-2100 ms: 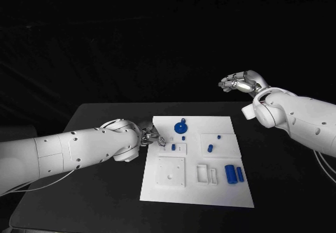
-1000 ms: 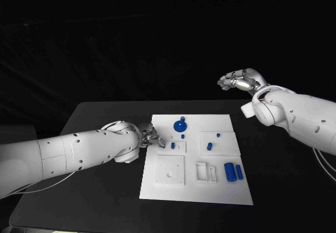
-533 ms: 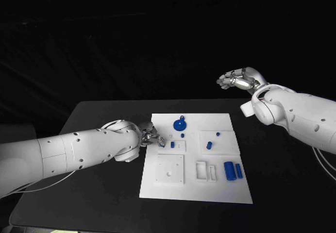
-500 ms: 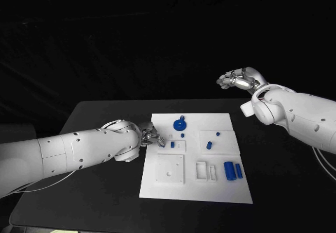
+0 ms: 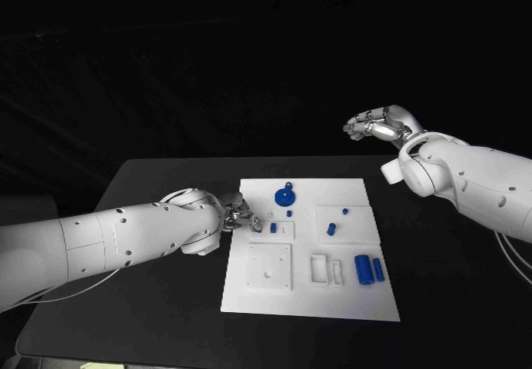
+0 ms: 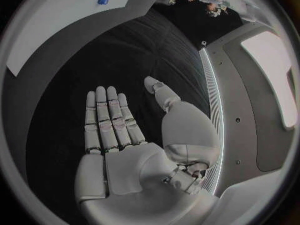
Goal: Assemble the parts on the task board
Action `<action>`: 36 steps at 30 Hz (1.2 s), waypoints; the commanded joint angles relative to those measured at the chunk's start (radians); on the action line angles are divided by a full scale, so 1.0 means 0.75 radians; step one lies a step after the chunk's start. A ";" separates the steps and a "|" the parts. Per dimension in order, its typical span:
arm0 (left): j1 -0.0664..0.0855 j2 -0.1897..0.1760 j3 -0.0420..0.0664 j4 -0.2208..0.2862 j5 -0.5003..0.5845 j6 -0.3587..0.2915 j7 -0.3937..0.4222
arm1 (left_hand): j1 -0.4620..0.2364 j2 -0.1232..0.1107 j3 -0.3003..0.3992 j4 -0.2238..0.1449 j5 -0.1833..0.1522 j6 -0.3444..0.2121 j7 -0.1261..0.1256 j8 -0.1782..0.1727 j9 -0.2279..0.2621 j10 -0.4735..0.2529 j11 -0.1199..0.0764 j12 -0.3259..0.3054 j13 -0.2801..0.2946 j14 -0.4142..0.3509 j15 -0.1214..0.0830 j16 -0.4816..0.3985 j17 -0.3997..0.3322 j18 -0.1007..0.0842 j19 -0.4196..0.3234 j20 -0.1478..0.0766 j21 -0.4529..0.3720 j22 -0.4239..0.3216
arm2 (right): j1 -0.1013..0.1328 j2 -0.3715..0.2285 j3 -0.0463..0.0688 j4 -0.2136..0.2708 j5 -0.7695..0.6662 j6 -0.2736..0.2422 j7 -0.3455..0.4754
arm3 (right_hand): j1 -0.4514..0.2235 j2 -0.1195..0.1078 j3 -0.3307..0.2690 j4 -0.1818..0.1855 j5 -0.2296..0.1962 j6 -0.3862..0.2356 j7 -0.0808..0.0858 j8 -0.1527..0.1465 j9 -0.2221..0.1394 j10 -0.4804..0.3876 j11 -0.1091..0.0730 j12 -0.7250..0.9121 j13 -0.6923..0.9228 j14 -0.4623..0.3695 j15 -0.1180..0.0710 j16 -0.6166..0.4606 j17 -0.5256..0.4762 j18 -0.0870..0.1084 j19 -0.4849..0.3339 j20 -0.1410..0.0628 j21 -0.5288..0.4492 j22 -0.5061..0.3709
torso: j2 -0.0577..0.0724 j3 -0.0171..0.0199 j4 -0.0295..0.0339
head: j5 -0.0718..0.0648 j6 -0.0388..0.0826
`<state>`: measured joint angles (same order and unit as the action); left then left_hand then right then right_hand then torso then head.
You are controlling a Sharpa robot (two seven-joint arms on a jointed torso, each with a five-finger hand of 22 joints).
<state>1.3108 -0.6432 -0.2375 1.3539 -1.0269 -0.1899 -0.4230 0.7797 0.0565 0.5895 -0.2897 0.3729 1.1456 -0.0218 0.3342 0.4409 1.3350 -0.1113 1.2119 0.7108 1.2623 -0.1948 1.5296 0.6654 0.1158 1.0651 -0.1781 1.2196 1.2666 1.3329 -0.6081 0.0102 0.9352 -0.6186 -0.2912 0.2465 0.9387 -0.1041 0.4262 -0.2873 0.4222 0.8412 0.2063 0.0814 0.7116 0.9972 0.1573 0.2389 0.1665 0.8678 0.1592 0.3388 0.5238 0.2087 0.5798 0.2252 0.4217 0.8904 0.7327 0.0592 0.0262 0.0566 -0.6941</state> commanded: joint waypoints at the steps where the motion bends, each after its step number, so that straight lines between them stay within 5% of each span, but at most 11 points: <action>1: -0.011 0.000 -0.007 0.006 -0.006 0.071 0.002 | 0.011 0.008 0.022 0.001 0.048 0.208 -0.015 0.091 0.392 0.044 -0.038 0.003 0.004 0.020 -0.021 0.004 0.003 0.017 -0.006 -0.117 0.010 0.001 | 0.001 -0.001 0.001 0.001 -0.007 0.019 0.006 | 0.010 0.002 -0.008 0.000 0.007 -0.009 -0.002 0.009 -0.002 -0.001 0.008 -0.006 -0.002 -0.003 0.011 -0.009 -0.001 0.008 -0.008 0.000 -0.005 0.002 | 0.000 -0.0004 0.0002 | 0.001 -0.001; 18: -0.013 -0.005 -0.007 0.008 -0.005 0.082 0.001 | 0.006 0.009 0.020 0.002 0.067 0.205 -0.015 0.096 0.389 0.042 -0.038 0.003 0.009 0.019 -0.019 0.003 0.006 0.017 -0.008 -0.117 0.011 0.001 | 0.001 -0.001 0.001 0.002 -0.007 0.018 0.008 | 0.009 0.003 -0.009 0.000 0.007 -0.010 -0.002 0.011 -0.005 -0.002 0.009 -0.007 -0.007 -0.004 0.012 -0.010 -0.003 0.008 -0.011 0.001 -0.006 0.003 | 0.001 -0.0001 -0.0006 | 0.002 -0.002; 25: -0.013 -0.005 -0.007 0.007 -0.001 0.096 -0.004 | -0.023 0.010 0.009 0.018 0.024 0.207 -0.014 0.105 0.383 0.042 -0.037 0.002 0.017 0.018 -0.014 0.002 0.010 0.015 -0.010 -0.114 0.010 -0.001 | 0.001 0.000 0.001 0.002 -0.007 0.017 0.007 | 0.009 0.003 -0.009 0.000 0.008 -0.010 -0.002 0.011 -0.006 -0.002 0.009 -0.007 -0.008 -0.004 0.012 -0.010 -0.004 0.008 -0.011 0.001 -0.006 0.003 | 0.002 0.0003 -0.0001 | 0.002 -0.003; 36: -0.013 0.000 -0.007 0.007 -0.002 0.171 -0.016 | -0.042 0.028 0.042 0.027 0.026 0.216 -0.019 0.122 0.375 0.045 -0.038 0.002 0.028 0.020 -0.003 0.004 0.019 0.015 -0.015 -0.112 0.012 0.001 | 0.001 0.004 0.001 0.002 -0.007 0.019 0.005 | 0.012 0.005 -0.008 -0.001 0.011 -0.010 -0.002 0.013 -0.009 -0.001 0.009 -0.008 -0.012 -0.004 0.012 -0.011 -0.005 0.009 -0.012 0.002 -0.006 0.004 | 0.001 0.0010 -0.0011 | 0.004 -0.008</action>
<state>1.3102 -0.6457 -0.2358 1.3554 -1.0279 -0.1467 -0.4207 0.7465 0.0681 0.5857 -0.2858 0.3992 1.1457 -0.0217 0.3342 0.6090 1.3351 -0.1114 1.2119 0.7300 1.2641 -0.1933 1.5296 0.6781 0.1160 1.0627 -0.1803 1.2235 1.2666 1.3329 -0.6069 0.0102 0.9362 -0.6190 -0.2859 0.2465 0.9387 -0.1041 0.4262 -0.2873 0.4261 0.8417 0.2058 0.0851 0.7065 0.9972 0.1573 0.2389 0.1588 0.8643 0.1627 0.3349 0.5219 0.2087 0.5785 0.2265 0.4217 0.8922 0.7337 0.0595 0.0257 0.0589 -0.6991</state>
